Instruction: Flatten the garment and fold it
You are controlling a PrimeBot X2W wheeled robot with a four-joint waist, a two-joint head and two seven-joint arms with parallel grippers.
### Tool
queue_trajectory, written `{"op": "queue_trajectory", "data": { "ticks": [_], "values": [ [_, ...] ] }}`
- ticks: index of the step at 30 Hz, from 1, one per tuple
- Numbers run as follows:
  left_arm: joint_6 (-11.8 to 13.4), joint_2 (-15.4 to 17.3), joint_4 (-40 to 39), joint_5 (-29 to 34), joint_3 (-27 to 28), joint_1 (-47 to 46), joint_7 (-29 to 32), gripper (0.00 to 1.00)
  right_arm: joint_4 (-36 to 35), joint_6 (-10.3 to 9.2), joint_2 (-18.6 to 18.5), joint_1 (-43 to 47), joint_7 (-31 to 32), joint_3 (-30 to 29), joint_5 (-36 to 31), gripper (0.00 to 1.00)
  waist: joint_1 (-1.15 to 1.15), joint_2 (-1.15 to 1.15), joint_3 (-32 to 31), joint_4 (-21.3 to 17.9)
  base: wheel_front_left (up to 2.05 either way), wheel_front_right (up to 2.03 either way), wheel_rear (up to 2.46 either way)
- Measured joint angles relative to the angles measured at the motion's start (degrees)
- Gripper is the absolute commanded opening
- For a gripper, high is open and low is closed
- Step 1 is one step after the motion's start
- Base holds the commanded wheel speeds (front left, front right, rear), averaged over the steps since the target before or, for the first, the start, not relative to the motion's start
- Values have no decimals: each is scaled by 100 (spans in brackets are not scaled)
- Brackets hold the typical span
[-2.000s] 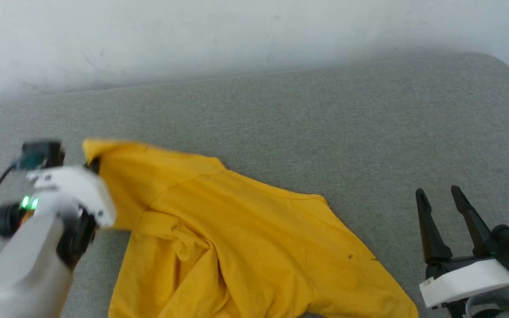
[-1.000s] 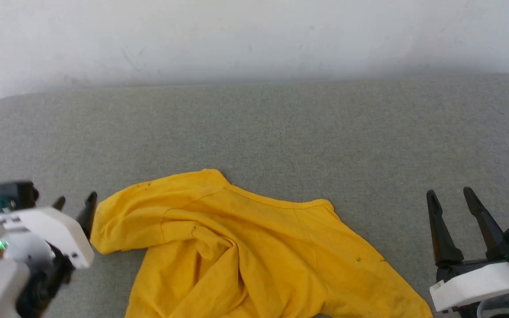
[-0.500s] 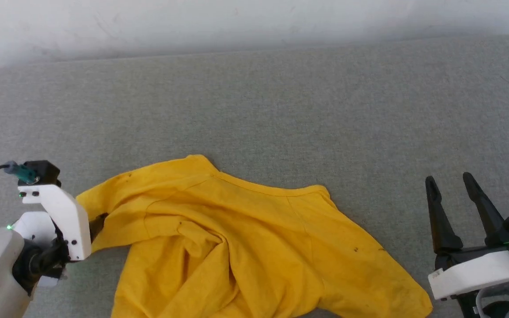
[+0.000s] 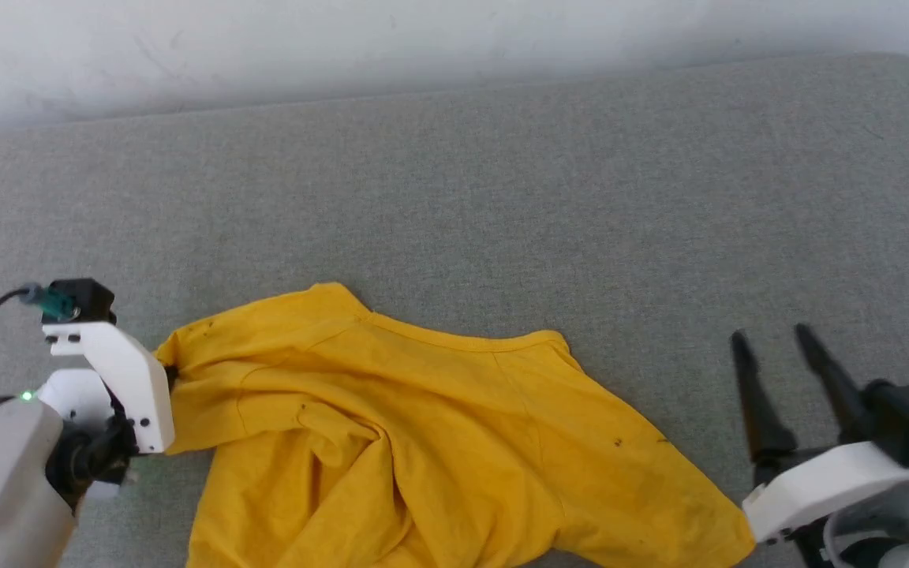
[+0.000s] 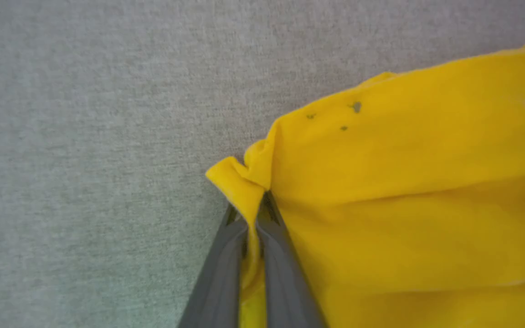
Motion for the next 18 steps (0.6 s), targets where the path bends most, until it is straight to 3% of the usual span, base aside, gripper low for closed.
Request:
{"op": "queue_trajectory", "data": {
  "ticks": [10,18],
  "values": [
    [613,-367,-464,-36,480,844,-1663,0,148,0,-789,616,2601,307,714,100,1,0,-336,19,0,0,0],
    [1282,-374,-1784,-30,823,1724,-2452,0,867,0,-1279,439,3438,907,1054,100,1,0,-459,86,0,0,0]
  ]
}}
